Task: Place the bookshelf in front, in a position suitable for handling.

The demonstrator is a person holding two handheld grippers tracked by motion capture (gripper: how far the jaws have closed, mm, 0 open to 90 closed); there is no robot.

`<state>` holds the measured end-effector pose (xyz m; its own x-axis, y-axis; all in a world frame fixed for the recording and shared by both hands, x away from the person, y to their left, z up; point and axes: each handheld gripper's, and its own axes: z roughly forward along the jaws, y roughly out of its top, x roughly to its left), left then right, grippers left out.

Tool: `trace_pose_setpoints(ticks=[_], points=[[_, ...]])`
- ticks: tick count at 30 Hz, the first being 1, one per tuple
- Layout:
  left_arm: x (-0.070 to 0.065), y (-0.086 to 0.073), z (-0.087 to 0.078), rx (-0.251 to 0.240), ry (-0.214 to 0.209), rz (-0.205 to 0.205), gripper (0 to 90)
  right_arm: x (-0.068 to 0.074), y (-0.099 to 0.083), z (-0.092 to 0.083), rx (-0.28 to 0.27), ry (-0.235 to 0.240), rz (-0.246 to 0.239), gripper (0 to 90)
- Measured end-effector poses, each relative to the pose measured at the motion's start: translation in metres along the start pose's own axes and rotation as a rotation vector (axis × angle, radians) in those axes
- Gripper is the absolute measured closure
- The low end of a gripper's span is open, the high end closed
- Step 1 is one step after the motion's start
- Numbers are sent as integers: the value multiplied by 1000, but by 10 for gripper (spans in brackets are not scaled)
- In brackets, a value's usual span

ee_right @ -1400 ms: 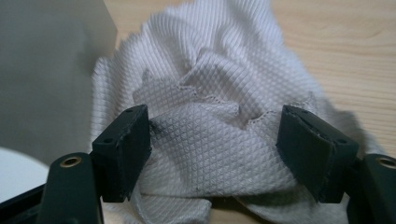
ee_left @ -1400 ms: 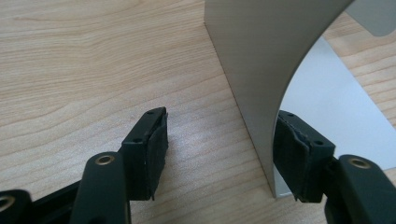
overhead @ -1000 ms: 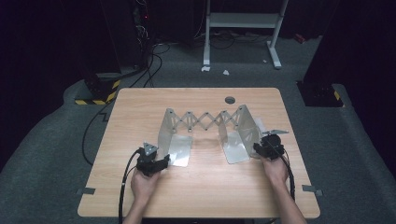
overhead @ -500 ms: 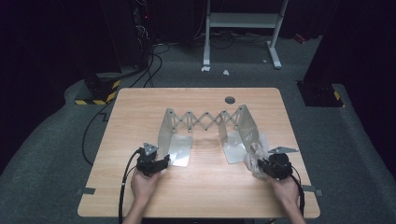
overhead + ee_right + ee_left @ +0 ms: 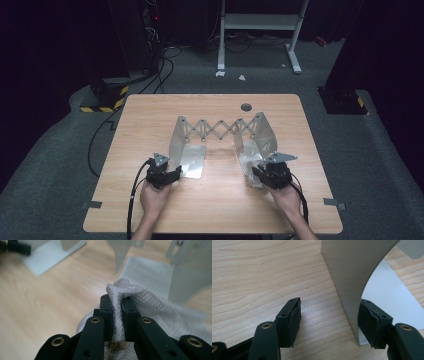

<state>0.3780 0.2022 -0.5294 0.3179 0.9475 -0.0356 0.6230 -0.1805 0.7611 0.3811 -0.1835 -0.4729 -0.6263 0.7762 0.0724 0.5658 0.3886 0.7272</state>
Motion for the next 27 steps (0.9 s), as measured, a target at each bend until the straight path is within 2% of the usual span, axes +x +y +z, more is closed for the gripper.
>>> trace_pose_setpoints(ticks=[1,2,4,5,7,10,12,13,15,19,23,25,27], points=[[0,0,0,0,0,0,373,-1,6,6,-6,-2,4,824],[0,0,0,0,0,0,374,-3,18,18,-1,-29,6,823],[0,0,0,0,0,0,373,-5,25,29,8,-47,12,822],[0,0,0,0,0,0,374,-5,25,29,8,-47,12,822],[0,0,0,1,1,2,373,-8,32,41,15,-80,21,821],[0,0,0,1,1,3,373,-14,36,56,21,-99,55,817],[0,0,0,1,2,4,373,-16,35,69,43,-112,63,800],[0,0,0,1,2,4,373,-16,35,69,43,-112,63,800],[0,0,0,1,3,4,373,-17,33,77,67,-121,58,731],[0,0,0,4,4,10,373,-14,28,75,91,-121,50,596],[0,0,0,5,6,10,378,-3,18,59,123,-174,-3,534],[-1,0,0,4,9,10,386,-3,16,58,130,-178,-3,546],[-1,0,0,-3,3,9,423,-5,14,60,146,-163,11,655]])
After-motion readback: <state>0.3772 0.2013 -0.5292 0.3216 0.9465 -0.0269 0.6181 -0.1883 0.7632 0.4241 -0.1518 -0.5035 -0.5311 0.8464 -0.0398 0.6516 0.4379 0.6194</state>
